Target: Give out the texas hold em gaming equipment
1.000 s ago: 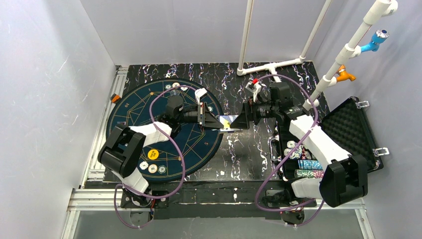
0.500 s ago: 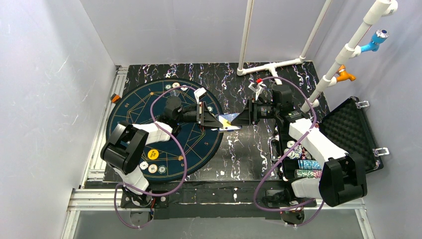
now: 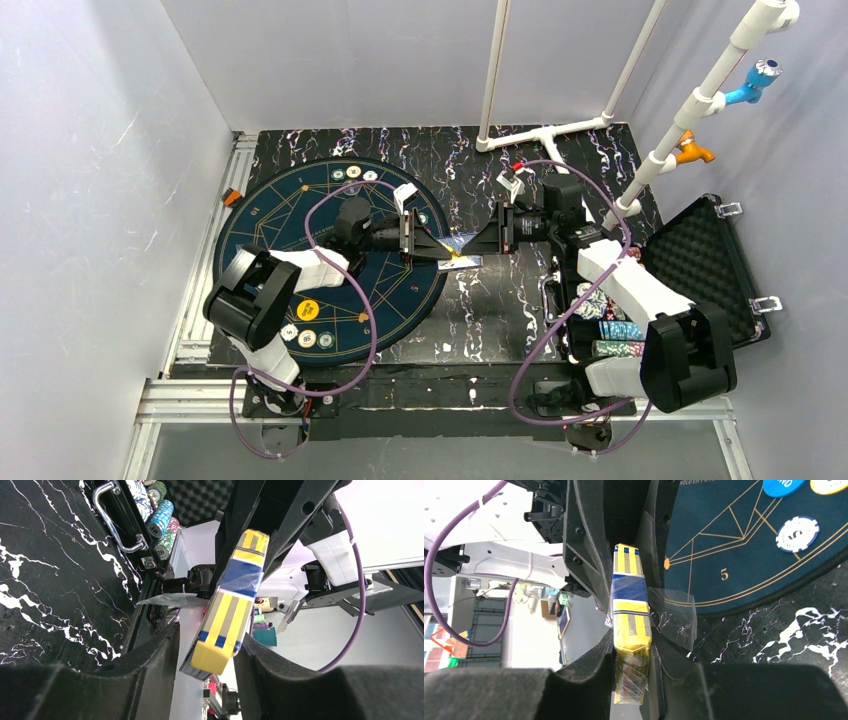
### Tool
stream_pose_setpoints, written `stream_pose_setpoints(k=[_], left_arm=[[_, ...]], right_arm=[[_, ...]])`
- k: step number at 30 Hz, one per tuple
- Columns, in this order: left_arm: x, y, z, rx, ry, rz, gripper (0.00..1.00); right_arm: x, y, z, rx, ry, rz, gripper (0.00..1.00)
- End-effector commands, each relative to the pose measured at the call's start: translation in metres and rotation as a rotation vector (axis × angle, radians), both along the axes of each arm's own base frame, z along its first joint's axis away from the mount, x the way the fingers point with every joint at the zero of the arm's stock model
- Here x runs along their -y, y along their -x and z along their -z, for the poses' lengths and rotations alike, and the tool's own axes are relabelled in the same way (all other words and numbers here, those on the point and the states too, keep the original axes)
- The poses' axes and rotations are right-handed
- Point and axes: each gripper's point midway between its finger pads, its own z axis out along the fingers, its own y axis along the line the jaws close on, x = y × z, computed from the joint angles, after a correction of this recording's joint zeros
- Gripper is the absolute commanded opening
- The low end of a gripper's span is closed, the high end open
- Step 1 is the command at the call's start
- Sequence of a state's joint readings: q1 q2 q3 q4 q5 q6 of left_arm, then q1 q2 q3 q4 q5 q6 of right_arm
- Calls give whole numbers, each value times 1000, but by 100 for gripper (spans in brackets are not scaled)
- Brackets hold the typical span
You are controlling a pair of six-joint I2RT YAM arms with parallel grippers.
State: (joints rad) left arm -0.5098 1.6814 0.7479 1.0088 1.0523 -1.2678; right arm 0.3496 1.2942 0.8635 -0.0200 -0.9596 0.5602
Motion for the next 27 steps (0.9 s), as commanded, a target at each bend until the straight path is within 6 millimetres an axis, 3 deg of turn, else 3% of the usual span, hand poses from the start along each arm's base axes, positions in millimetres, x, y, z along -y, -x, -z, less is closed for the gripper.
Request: stream_pose_setpoints(k=[1,7,14,21,27], left_arm=[[3,2,3,-5,-11,-19,44],[4,0,6,-9,-20,-46,49],[4,2,7,-9,-22,-44,48],[5,1,10,-26,-29,-43,47],[7,3,11,-35,-30,-34,47]], right_arm=[[-5,2,-5,-29,-31,0,1],[-2,-5,1,-130,-12,50,1],[2,-5,13,-192,33,88,1],[4,-7,13,-220,31,111,14],[4,-8,10,-245,9,122,19]])
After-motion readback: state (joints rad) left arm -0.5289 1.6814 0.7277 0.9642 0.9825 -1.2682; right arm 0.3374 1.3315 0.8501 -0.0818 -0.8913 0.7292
